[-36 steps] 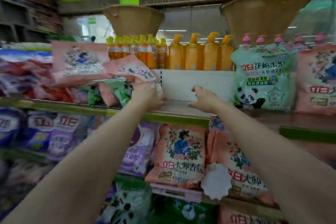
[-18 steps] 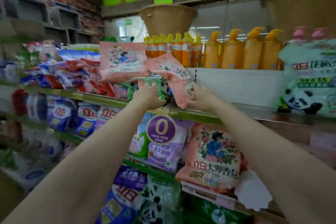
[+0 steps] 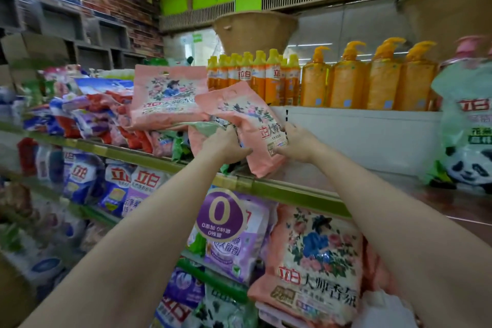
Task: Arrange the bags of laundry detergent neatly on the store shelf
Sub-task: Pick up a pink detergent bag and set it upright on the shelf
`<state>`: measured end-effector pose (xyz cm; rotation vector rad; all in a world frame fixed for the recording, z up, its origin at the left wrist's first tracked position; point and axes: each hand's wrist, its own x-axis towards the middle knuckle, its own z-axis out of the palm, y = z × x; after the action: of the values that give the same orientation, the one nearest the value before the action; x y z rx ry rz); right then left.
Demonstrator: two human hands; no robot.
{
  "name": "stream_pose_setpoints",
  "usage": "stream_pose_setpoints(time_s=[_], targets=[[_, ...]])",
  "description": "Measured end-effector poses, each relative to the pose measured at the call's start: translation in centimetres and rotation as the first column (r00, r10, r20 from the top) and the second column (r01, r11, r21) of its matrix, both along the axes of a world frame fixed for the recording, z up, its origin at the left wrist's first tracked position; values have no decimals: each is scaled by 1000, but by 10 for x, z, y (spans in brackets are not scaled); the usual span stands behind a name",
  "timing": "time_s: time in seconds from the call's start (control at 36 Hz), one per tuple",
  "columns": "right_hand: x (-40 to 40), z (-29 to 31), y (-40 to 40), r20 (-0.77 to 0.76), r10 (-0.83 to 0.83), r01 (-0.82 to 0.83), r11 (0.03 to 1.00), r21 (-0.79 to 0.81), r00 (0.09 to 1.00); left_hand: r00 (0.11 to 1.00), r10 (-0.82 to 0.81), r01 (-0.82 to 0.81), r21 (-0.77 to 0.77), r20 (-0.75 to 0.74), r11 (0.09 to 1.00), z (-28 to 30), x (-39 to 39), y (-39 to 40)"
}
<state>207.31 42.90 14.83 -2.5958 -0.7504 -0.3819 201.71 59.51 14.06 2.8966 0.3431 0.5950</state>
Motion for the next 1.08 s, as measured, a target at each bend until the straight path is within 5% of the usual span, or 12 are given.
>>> stream_pose_setpoints(time_s=[0.42, 0.61, 0.78, 0.97, 1.08], targets=[[85, -4, -29, 17, -21, 22, 999, -28, 1000, 985, 143, -111, -292, 92, 950, -18, 104, -25], [108, -9, -29, -30, -64, 61, 994, -93, 998, 947, 257, -66, -660, 196, 748, -20, 109, -43], [116, -15, -33, -120, -64, 61, 998, -25, 991, 867, 366, -32, -694, 339, 719, -20, 106, -42], [111, -14, -44, -321, 81, 30, 945, 326, 944, 808, 340, 171, -744, 481, 646, 6, 73, -17], [89, -11, -42, -363, 450, -100, 728, 678, 816, 783, 252, 423, -784, 568, 455, 14, 49, -12]])
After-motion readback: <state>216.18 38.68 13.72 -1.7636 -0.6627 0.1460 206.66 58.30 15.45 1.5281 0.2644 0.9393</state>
